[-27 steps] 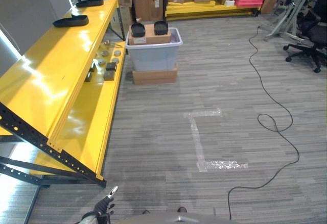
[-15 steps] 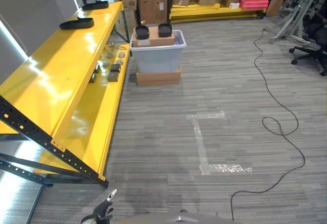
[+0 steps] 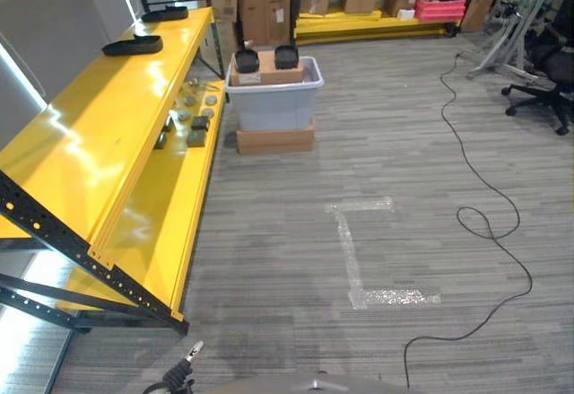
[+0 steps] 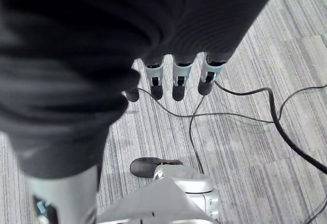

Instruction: Move parts from the plastic box to the shelf.

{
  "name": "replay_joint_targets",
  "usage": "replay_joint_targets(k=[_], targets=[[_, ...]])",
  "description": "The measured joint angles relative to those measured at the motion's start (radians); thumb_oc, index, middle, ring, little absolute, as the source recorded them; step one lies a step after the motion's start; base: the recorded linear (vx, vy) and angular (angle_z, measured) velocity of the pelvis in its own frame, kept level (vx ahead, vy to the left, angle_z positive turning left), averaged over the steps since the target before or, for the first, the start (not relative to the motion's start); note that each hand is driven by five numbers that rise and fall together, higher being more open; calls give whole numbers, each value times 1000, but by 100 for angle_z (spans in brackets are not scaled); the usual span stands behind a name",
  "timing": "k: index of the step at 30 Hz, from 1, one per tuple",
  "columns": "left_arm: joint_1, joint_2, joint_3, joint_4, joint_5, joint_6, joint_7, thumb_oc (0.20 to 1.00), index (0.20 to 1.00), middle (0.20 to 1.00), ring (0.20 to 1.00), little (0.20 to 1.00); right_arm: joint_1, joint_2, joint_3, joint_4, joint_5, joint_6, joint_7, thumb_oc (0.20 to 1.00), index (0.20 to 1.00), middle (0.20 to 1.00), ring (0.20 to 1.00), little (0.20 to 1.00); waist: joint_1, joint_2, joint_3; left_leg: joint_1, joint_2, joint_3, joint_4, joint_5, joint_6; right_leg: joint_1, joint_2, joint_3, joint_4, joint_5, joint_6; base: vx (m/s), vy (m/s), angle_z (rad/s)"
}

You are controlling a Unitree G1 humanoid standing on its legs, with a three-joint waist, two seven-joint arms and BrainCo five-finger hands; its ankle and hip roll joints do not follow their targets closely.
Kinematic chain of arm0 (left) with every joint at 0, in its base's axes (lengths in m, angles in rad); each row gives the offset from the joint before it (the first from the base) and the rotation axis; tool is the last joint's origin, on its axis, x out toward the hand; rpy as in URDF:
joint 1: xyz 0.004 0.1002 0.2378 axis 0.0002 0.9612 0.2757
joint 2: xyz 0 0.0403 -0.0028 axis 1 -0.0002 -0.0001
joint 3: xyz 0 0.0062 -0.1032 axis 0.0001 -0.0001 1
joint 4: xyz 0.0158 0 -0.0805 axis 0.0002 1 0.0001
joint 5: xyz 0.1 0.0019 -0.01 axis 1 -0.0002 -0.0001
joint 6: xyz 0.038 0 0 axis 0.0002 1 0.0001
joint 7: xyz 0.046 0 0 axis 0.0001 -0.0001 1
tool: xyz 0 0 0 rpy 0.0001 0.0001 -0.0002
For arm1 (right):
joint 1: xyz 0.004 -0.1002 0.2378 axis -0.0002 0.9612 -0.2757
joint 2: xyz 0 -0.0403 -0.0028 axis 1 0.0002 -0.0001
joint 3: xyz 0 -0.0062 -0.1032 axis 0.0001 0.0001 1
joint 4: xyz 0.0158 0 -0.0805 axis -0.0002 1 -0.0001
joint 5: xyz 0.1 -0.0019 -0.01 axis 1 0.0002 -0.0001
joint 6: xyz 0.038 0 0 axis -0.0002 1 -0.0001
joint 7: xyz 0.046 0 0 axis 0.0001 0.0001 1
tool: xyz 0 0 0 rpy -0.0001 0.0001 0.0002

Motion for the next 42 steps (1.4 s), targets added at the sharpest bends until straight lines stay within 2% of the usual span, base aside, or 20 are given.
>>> replay_joint_targets(k=[14,17,18,19,21,23,25,28,29,30,32,33,34,35,36,37,38,40,41,42], targets=[[-30,2,-1,-59,-4,-63,16,1000,1000,1000,1000,1000,-28,-42,-13,-142,109,-122,-32,1000,1000,1000,1000,1000,-1,-13,-5,4,-22,14,0,-5,16,-13,-9,34,21,7,10,43,65,-5],[-58,7,-2,-86,-4,-74,17,1000,1000,1000,1000,1000,-48,-47,-38,-210,161,-156,-42,1000,1000,1000,1000,1000,-11,-17,29,5,-38,20,0,-8,39,-65,-19,55,121,-9,33,13,143,-29],[-95,13,-4,-107,-4,-74,17,1000,1000,1000,1000,1000,-86,-52,-37,-246,166,-157,-42,1000,1000,1000,1000,1000,-6,-11,87,2,-47,15,1,-7,60,-149,-21,57,268,-7,43,16,177,-59],[-114,31,0,-125,-4,-75,17,1000,1000,1000,1000,1000,-118,-44,-32,-276,166,-157,-41,1000,1000,1000,1000,1000,-9,-2,131,-1,-33,23,11,6,85,-214,-47,41,410,-41,85,44,147,-47],[-113,46,-5,-177,-5,-75,21,1000,1000,1000,1000,1000,-110,-29,-29,-288,178,-139,-44,1000,1000,1000,1000,1000,1,-10,147,-12,-40,35,38,-5,103,-295,-82,15,597,-32,82,102,17,-25],[-97,51,-4,-204,-4,-67,26,1000,1000,1000,1000,1000,-108,-24,-28,-345,202,-126,-44,1000,1000,1000,1000,1000,8,-16,162,-31,-42,38,59,-22,109,-340,-94,-9,625,-2,120,170,-112,-41],[-94,50,0,-195,-4,-50,38,1000,1000,1000,1000,1000,-104,-26,-26,-407,217,-125,-44,1000,1000,1000,1000,1000,-13,-32,173,-31,-64,42,49,-23,104,-356,-105,-10,502,-39,144,341,-206,-17],[-94,43,14,-187,-4,-49,38,1000,1000,1000,1000,1000,-74,-24,-1,-454,217,-101,-45,1000,1000,1000,1000,1000,-44,-64,178,-30,-116,46,60,-33,95,-375,-146,-2,281,-34,144,398,-210,5],[-87,31,34,-189,-5,-49,39,1000,1000,1000,1000,1000,-38,-18,0,-469,217,-79,-45,1000,1000,1000,1000,1000,-53,-75,183,3,-126,51,74,-62,98,-361,-150,-7,114,4,136,646,-336,12],[-58,34,35,-191,-5,-51,39,1000,1000,1000,1000,1000,-8,-6,0,-468,217,-68,-44,1000,1000,1000,1000,1000,-57,-87,175,41,-116,50,102,-114,95,-364,-149,-6,103,27,125,754,-433,8],[-17,10,37,-204,-5,-51,41,1000,1000,1000,1000,1000,27,-8,-7,-397,214,-65,-40,1000,1000,1000,1000,1000,-70,-81,129,76,-58,18,157,-212,57,-361,-126,15,295,-3,98,755,-491,36],[-2,0,25,-203,-12,-49,45,1000,1000,1000,1000,1000,38,-14,10,-380,213,-52,-41,1000,1000,1000,1000,1000,-68,-56,99,132,19,2,164,-249,4,-294,-76,-16,384,-74,37,594,-479,42],[-15,2,28,-193,-36,-46,49,1000,1000,1000,1000,1000,14,-14,12,-380,212,-50,-41,1000,1000,1000,1000,1000,-66,-63,84,142,49,-12,220,-251,-39,-242,-41,-38,374,-89,-27,502,-451,26],[-27,5,41,-190,-56,-45,51,1000,1000,1000,1000,1000,-13,-13,21,-386,214,-50,-41,1000,1000,1000,1000,1000,-63,-88,72,100,57,-17,303,-203,-97,-214,-38,-43,359,-103,-58,389,-405,12],[-31,3,43,-190,-71,-46,56,1000,1000,1000,1000,1000,-21,-18,35,-396,215,-51,-42,1000,1000,1000,1000,1000,-60,-104,60,65,56,-12,375,-163,-106,-191,-37,-47,331,-103,-65,326,-426,15],[-59,-10,57,-192,-85,-48,64,1000,1000,1000,1000,1000,-45,-45,53,-414,215,-60,-42,1000,1000,1000,1000,1000,-51,-119,46,-57,61,2,634,-51,-87,-118,-25,-62,234,-88,-87,276,-394,6],[-71,-16,68,-197,-96,-47,67,1000,1000,1000,1000,1000,-60,-58,56,-418,216,-63,-43,1000,1000,1000,1000,1000,-45,-124,45,-132,71,-3,761,-19,-88,-99,-16,-66,208,-93,-101,227,-324,5],[-95,-11,77,-207,-123,-46,77,1000,1000,1000,1000,1000,-88,-73,57,-437,217,-67,-46,1000,1000,1000,1000,1000,-44,-127,46,-271,71,-1,954,-22,-88,-79,-11,-67,191,-102,-114,156,-171,3],[-100,-4,81,-214,-123,-45,84,1000,1000,1000,1000,1000,-95,-73,58,-441,218,-66,-48,1000,1000,1000,1000,1000,-42,-148,60,-316,64,12,975,-30,-90,-56,-14,-68,181,-102,-112,136,-122,23],[-105,4,85,-233,-126,-43,84,1000,1000,1000,1000,1000,-85,-70,47,-444,238,-62,-56,1000,1000,1000,1000,1000,-45,-152,67,-363,52,30,960,-59,-61,-20,-14,-66,156,-103,-111,224,-73,29]])
